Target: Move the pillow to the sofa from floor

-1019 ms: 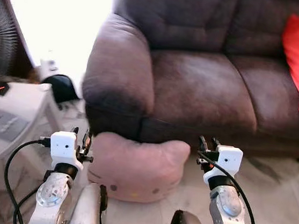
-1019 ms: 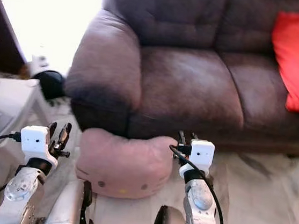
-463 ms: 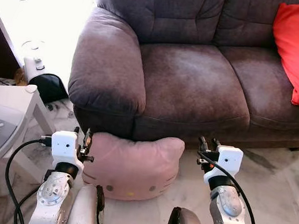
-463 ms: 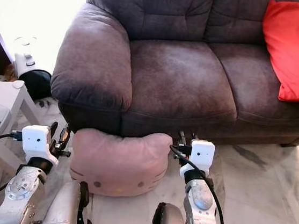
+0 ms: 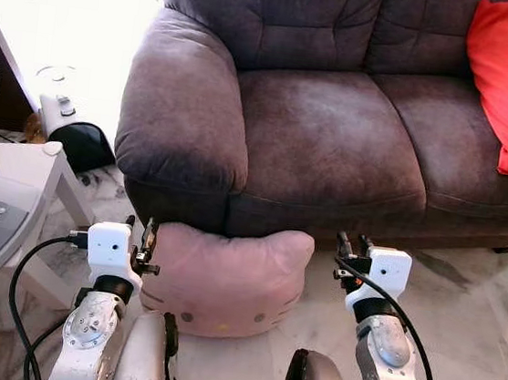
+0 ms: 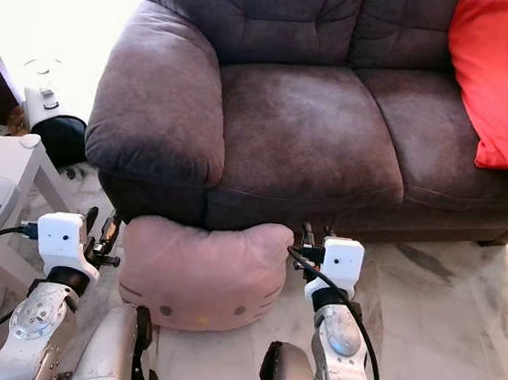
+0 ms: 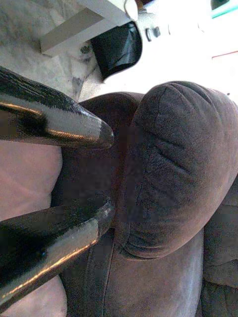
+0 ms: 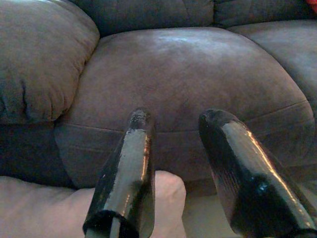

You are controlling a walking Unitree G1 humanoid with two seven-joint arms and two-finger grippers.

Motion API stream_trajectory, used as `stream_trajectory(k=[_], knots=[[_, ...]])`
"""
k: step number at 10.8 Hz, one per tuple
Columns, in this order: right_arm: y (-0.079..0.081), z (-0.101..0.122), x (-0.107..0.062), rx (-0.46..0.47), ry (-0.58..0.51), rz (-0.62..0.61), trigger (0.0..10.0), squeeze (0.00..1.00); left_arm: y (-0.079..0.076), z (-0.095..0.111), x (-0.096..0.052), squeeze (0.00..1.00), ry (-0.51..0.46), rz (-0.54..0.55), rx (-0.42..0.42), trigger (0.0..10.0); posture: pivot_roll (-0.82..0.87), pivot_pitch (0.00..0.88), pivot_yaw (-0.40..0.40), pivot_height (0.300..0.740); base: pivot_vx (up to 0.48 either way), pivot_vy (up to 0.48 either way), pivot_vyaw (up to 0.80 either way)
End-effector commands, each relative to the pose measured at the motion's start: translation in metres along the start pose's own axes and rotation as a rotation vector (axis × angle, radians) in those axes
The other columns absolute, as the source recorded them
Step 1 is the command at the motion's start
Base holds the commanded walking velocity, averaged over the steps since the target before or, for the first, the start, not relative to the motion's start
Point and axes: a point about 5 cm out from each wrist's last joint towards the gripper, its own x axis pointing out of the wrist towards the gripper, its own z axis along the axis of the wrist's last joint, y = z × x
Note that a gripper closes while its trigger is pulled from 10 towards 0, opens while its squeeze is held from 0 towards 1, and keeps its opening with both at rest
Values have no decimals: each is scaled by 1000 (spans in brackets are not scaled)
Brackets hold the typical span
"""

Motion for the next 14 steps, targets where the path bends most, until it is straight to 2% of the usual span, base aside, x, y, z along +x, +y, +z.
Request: stream_trajectory(k=[1, 4, 6, 14], knots=[[0, -3, -2, 1, 10, -3, 10000, 0, 0, -1, -1, 0, 8, -6, -6, 10000, 102, 148, -53, 571, 0, 0, 0], [0, -5, -1, 4, 27, -6, 10000, 0, -1, -1, -1, 0, 11, -5, -6, 10000, 102, 146, -53, 567, 0, 0, 0], [0, -3, 0, 2, 12, -3, 10000, 0, -1, -1, -1, 0, 11, -6, -6, 10000, 102, 143, -53, 537, 0, 0, 0], [1, -7, -1, -10, 25, 7, 10000, 0, -1, -3, 1, 0, 31, -12, 0, 10000, 103, 142, -51, 537, 0, 0, 0]])
